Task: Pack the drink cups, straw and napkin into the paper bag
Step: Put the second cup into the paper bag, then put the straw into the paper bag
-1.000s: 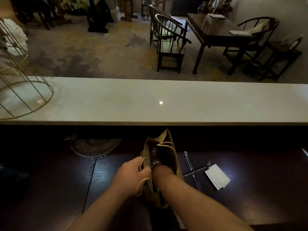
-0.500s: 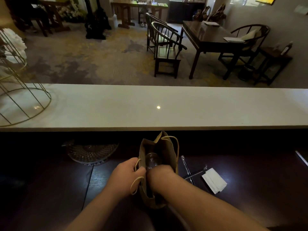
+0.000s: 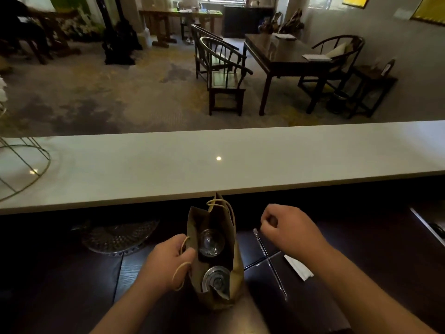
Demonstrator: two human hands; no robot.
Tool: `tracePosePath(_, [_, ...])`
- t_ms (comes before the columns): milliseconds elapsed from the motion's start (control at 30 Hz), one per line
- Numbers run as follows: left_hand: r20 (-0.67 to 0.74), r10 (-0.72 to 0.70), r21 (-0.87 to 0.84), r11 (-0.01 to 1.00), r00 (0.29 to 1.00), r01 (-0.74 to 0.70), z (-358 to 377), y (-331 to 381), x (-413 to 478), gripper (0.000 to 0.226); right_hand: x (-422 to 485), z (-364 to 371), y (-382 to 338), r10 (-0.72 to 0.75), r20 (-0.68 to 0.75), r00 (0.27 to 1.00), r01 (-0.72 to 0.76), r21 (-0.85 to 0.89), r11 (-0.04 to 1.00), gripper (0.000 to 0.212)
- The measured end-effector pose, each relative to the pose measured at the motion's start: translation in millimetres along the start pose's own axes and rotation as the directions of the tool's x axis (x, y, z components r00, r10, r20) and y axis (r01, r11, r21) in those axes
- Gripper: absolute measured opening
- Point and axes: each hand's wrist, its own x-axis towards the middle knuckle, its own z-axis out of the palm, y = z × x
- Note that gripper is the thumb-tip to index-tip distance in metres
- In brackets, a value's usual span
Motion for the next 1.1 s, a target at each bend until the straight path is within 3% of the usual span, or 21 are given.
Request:
tracePosePath(67, [0.005, 0.006, -0.016, 1.0, 1.0, -0.006, 2, 0, -1, 0.037, 9, 32, 31, 0.108, 0.092, 0.99, -0.106, -0.024, 0.994, 0.017])
tracePosePath(167, [0.01, 0.004, -0.047, 0.999, 1.0, -0.003, 5, -4, -2, 0.041, 15, 78, 66, 0.182, 0.252, 0.95, -0.146, -0.154, 0.977, 0.022])
tracePosePath(400, [-0.021, 0.033, 0.001, 0.999, 0.999, -0.033, 9, -7, 0, 0.043, 17, 140, 94, 0.148, 0.423, 0.894, 0.001, -0.333, 0.943, 0.024])
tracePosePath(567, [-0.035, 0.034, -0.02, 0.999, 0.999, -0.035, 9, -12, -1, 0.045, 18, 160, 102, 0.144, 0.426, 0.893, 0.049, -0.411, 0.91, 0.027])
tracePosePath(900, [-0.029, 0.033, -0.024, 0.999, 0.999, -0.033, 12, -17, -1, 0.046, 20, 160, 99, 0.161, 0.453, 0.877, 0.019, -0.368, 0.93, 0.025])
tracePosePath(1100, [-0.023, -0.005, -0.049, 0.999, 1.0, 0.004, 9, -13, -3, 0.047, 7, 126, 91, 0.242, 0.254, 0.936, -0.211, -0.143, 0.967, 0.02])
